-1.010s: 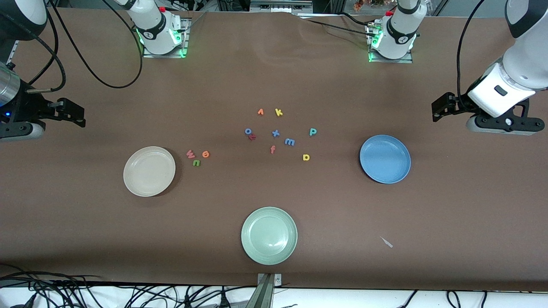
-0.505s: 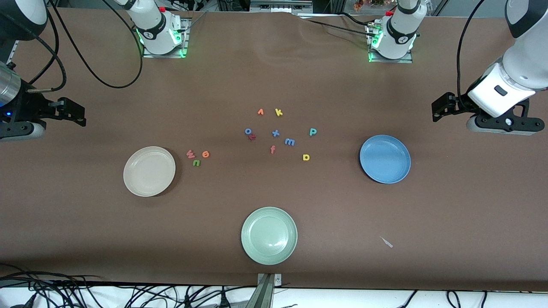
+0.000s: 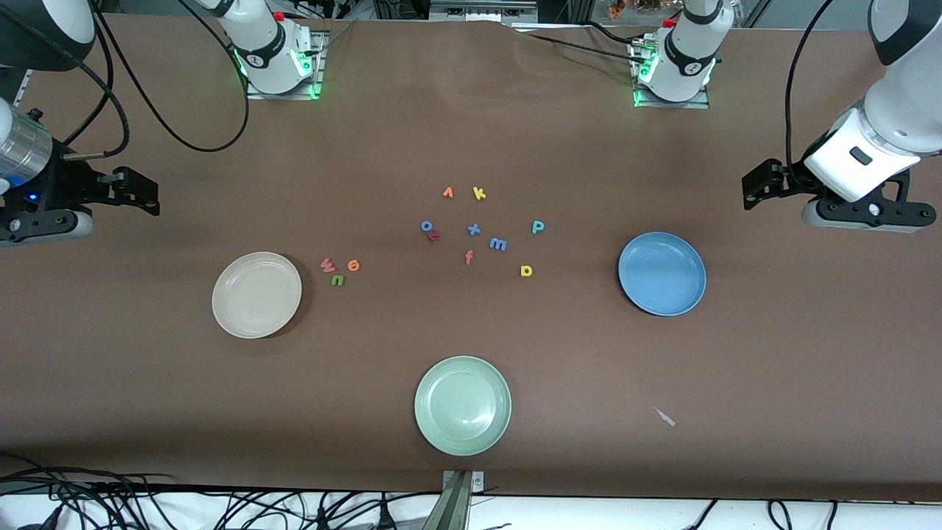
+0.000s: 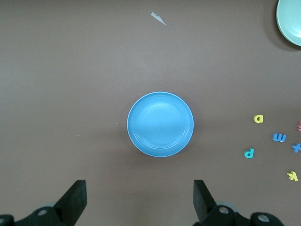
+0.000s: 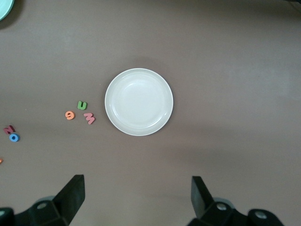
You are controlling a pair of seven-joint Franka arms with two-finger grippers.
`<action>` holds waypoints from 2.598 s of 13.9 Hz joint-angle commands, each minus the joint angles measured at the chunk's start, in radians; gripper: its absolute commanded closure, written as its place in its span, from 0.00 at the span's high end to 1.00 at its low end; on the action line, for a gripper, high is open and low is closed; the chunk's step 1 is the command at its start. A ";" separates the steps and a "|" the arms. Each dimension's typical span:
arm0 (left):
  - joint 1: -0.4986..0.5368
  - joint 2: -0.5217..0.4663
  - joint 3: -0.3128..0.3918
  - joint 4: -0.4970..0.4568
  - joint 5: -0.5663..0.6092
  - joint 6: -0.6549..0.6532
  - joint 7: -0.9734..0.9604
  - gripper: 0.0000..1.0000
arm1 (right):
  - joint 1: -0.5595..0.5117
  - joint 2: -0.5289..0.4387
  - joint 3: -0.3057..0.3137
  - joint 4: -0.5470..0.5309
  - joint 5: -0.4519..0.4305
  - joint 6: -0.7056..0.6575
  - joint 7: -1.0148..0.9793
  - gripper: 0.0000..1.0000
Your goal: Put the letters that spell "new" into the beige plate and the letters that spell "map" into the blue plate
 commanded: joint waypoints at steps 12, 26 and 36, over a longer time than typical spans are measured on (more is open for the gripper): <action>0.000 0.013 0.000 0.028 0.026 -0.017 0.017 1.00 | 0.066 0.118 0.009 -0.048 0.066 0.097 0.055 0.99; -0.001 0.014 0.000 0.030 0.028 -0.011 0.017 1.00 | 0.118 0.281 0.212 -0.484 -0.079 0.832 0.492 0.99; -0.007 0.014 -0.005 0.028 0.020 -0.017 0.017 1.00 | 0.156 0.347 0.212 -0.512 -0.107 0.840 0.747 0.96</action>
